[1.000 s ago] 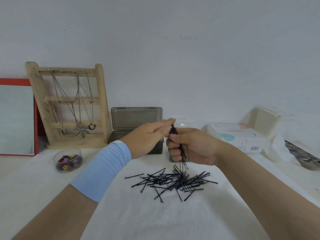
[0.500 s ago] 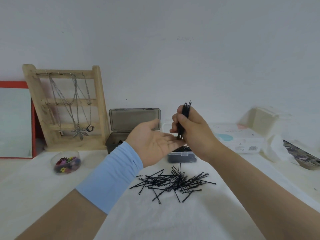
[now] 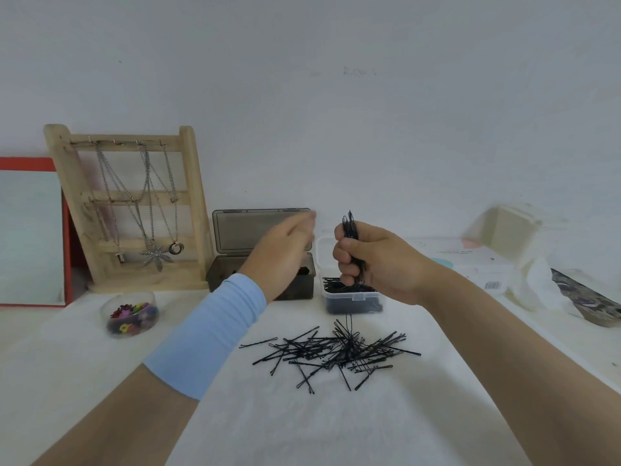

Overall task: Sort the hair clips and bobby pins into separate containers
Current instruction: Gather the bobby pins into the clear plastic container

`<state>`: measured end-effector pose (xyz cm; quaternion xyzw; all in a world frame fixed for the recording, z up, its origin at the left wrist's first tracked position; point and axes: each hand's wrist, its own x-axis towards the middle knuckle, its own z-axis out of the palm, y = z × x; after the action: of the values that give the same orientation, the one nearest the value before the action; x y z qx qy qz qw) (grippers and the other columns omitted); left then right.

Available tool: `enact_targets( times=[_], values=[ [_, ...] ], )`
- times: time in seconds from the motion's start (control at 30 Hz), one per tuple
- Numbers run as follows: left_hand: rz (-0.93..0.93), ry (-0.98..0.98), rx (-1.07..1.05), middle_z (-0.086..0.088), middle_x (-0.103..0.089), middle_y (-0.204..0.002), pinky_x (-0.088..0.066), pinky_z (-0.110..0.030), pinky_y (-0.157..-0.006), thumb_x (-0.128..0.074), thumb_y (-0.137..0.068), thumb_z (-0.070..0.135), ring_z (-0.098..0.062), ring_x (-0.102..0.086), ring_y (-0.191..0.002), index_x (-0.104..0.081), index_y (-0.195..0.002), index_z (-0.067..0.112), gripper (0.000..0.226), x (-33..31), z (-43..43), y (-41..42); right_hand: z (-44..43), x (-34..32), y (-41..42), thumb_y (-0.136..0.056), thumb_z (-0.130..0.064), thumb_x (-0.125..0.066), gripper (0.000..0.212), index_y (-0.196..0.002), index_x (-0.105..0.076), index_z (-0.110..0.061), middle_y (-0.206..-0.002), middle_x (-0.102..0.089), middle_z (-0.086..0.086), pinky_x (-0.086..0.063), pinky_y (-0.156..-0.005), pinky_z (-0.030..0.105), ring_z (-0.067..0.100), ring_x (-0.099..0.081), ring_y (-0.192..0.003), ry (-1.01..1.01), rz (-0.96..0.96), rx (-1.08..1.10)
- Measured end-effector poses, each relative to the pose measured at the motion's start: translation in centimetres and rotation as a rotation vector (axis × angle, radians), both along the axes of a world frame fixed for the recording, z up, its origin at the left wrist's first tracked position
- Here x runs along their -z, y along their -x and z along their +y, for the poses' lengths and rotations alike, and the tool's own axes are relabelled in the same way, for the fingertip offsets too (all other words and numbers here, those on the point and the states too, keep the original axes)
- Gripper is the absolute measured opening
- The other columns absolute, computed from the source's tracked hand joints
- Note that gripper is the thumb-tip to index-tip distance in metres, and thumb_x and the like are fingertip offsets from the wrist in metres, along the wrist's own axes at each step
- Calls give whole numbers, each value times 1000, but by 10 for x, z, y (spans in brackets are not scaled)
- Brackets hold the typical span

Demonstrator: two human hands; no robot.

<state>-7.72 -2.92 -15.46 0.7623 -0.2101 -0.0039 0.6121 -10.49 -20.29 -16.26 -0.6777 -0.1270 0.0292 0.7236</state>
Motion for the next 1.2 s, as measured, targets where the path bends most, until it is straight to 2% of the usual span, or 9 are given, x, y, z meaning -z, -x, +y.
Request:
enact_targets(
  times=[0.1, 0.23, 0.37, 0.5, 0.6, 0.83, 0.93, 1.1, 1.2],
  values=[
    [-247, -126, 170, 22, -53, -136, -30, -14, -109, -37, -105, 35, 11, -46, -124, -48, -142, 37, 38, 7, 1, 1, 0, 2, -1, -105, -2, -34, 20, -96, -50, -12, -72, -43, 4, -37, -58, 28, 16, -36, -60, 117, 13, -65],
    [-322, -225, 155, 17, -63, -124, -38, -26, -108, -36, -99, 47, 3, -54, -117, -58, -133, 40, 41, 14, 4, -6, -9, 2, -5, -104, -4, -36, 19, -98, -53, -13, -71, -45, 1, -37, -55, 24, 14, -39, -58, 365, 18, -2],
    [-337, -260, 37, 20, -60, -130, -35, -22, -106, -34, -106, 37, 3, -50, -123, -60, -130, 32, 36, 22, 6, -11, -26, 2, -19, -103, -9, -37, 21, -101, -56, -16, -85, -55, 1, -37, -62, 29, 18, -46, -70, 937, -180, 299],
    [-329, -357, 28, 15, -55, -139, -34, -26, -110, -33, -106, 37, -3, -48, -129, -50, -141, 29, 40, 38, 5, -17, -30, 14, -27, -104, -13, -44, 22, -113, -64, -13, -109, -60, 1, -38, -77, 26, 20, -57, -95, 1307, -296, 270],
    [-353, -467, 22, 12, -50, -145, -30, -23, -109, -33, -106, 36, -5, -44, -133, -45, -145, 27, 42, 44, 3, -21, -28, 28, -33, -100, -13, -53, 25, -123, -65, -15, -114, -57, 7, -38, -87, 26, 26, -57, -106, 1336, -273, 222],
    [-378, -634, 50, 9, -42, -152, -24, -21, -110, -32, -106, 35, -7, -36, -140, -39, -149, 29, 44, 50, 2, -23, -40, 21, -29, -86, -19, -76, 67, -145, -46, -30, -113, -70, -10, -47, -88, 16, 5, -64, -100, 1027, -195, 210],
    [-407, -712, 97, 12, -32, -157, -17, -24, -118, -32, -106, 36, -5, -25, -145, -33, -152, 29, 47, 49, -6, -22, -55, 11, -28, -86, -20, -75, 48, -131, -62, -30, -104, -72, -16, -49, -88, 20, -4, -65, -92, 934, -238, 304],
    [-455, -998, 241, 3, -28, -159, -15, -35, -121, -30, -105, 41, -15, -20, -148, -25, -154, 21, 53, 45, -33, -22, -66, 9, -29, -88, -12, -70, 25, -107, -75, -27, -99, -72, -12, -44, -80, 18, 4, -61, -85, 1261, -131, 293],
    [-458, -1187, 321, 6, -16, -164, 0, -34, -123, -22, -106, 42, -9, -8, -151, -18, -157, 20, 55, 50, -39, -25, -66, 13, -28, -89, -15, -68, 20, -102, -77, -26, -88, -67, -16, -41, -69, 13, 2, -59, -82, 1287, -108, 251]
  ],
)
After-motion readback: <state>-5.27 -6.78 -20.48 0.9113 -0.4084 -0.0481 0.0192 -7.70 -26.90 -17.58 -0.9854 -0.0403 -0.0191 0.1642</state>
